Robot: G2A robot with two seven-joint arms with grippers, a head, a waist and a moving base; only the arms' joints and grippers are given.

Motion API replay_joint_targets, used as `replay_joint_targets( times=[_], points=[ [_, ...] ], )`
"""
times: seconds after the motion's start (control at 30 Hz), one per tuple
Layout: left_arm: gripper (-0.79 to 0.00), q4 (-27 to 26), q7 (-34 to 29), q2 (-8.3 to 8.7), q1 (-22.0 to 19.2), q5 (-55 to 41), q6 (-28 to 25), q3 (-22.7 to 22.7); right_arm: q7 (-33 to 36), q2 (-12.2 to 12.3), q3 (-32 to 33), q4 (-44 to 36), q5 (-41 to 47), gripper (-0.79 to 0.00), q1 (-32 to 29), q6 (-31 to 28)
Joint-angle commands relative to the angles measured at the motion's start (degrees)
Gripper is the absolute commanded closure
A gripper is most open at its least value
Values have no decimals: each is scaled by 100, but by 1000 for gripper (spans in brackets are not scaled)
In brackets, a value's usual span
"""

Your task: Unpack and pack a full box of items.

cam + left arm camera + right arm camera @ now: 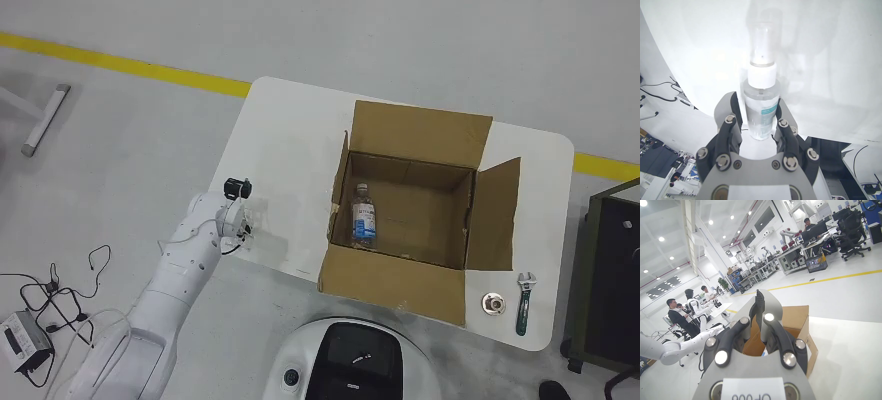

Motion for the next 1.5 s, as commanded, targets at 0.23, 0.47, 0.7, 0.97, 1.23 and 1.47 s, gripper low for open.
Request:
replay_joint_targets(
  times=[0.23,0.47,0.7,0.97,1.23,1.47],
  points=[
    [0,-413,-106,34,79,-92,-35,-173,0,0,0,0,0,0,0,0],
    [0,-2360,-642,260,623,-257,-113,-1183,0,0,0,0,0,0,0,0],
    [0,-4246,-958,419,1154,-733,-246,-2305,0,0,0,0,0,0,0,0],
    [0,-5080,-925,447,1024,-1619,-592,-2353,0,0,0,0,0,0,0,0],
    [0,-5397,-830,433,736,-1663,-386,-1824,0,0,0,0,0,0,0,0],
    [0,-5404,-828,435,702,-1735,-391,-1799,0,0,0,0,0,0,0,0]
  ],
)
